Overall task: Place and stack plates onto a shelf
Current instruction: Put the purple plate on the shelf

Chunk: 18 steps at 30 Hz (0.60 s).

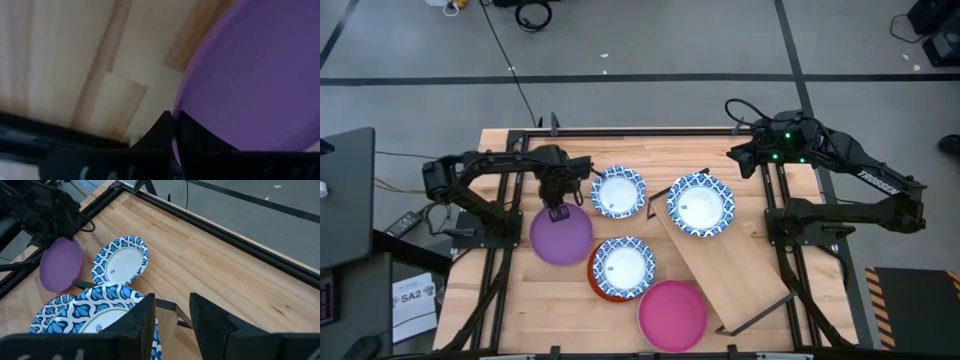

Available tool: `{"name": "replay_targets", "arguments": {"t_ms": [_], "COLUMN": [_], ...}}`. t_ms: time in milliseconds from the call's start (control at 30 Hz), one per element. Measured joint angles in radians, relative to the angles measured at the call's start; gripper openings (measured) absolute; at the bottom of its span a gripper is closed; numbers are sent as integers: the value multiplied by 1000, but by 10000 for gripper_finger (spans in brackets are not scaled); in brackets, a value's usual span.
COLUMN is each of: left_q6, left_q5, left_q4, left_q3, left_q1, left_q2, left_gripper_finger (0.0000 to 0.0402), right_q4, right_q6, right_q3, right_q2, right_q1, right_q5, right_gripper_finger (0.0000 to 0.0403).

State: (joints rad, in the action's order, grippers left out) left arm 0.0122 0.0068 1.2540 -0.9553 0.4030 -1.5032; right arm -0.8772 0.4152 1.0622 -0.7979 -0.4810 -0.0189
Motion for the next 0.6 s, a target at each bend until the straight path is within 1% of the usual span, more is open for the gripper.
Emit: {"name": "replay_targets", "arguments": {"t_ms": [233, 333, 600], "left_q6": [-25, -25, -26], "left_q5": [-67, -72, -71], "left_q4": [155, 199, 230], "left_q3": [-169, -247, -456], "left_q1": [0, 0, 0], "left_q2": [0, 0, 0], "left_gripper_finger": [16, 16, 16], "right_q4": [0, 0, 1], "right_q6": [0, 0, 0], "right_q3": [0, 0, 0], "right_q2": [0, 0, 0], "right_q1": [0, 0, 0], "right_q5": [0, 0, 0], "right_gripper_finger": [128, 128, 128]}}
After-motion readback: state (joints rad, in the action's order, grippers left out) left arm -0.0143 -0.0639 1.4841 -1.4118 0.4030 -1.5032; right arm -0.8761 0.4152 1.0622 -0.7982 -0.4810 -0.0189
